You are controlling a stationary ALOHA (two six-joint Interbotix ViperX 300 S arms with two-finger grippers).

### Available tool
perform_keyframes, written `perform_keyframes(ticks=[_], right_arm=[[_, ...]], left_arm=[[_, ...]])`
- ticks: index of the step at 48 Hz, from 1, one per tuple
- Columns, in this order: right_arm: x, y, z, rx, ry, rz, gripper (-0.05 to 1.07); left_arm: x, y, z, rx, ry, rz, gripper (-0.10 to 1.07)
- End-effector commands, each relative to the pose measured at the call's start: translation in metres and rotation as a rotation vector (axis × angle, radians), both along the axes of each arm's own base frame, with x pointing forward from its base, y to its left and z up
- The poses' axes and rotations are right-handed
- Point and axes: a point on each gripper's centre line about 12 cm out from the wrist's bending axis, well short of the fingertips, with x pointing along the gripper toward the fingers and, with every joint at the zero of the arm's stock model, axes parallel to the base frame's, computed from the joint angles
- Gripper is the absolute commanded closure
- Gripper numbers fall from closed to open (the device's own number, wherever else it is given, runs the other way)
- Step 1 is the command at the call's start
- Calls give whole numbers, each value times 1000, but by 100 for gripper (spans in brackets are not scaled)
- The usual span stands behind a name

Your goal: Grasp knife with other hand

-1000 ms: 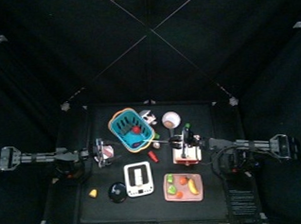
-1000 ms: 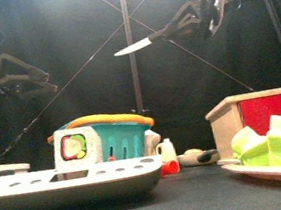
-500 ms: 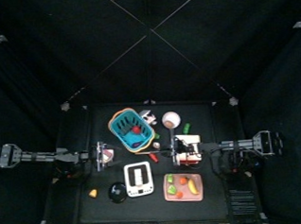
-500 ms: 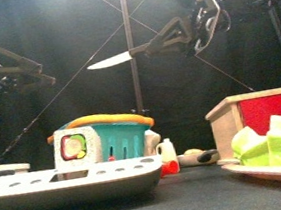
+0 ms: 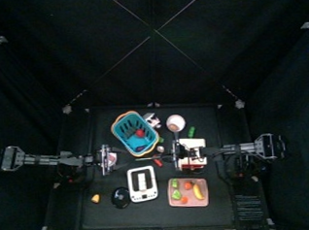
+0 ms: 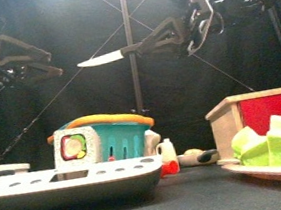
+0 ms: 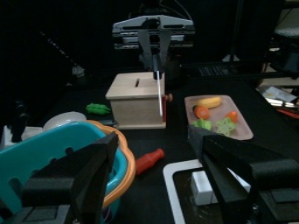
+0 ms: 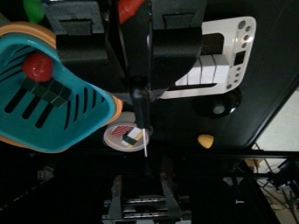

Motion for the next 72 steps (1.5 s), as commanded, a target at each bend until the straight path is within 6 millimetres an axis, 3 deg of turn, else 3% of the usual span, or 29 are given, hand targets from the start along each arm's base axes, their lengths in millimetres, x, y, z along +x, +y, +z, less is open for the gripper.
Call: perform_keyframes(ticks=[1,18,44,61,72], right_arm=[[4,1,14,-7,-45,7,61],[7,0,11,-5,-37,5,61],[7,0,12,-6,-39,5,61],[8,0,11,-5,-36,5,61],[9,-1,9,-4,-32,6,61]], left_arm=[[15,-1,11,-1,-29,-6,0],[35,0,1,-23,-40,10,1],[38,1,-11,-81,-21,50,3],[40,0,-17,-76,1,47,32],[41,-6,-16,-74,0,20,30]])
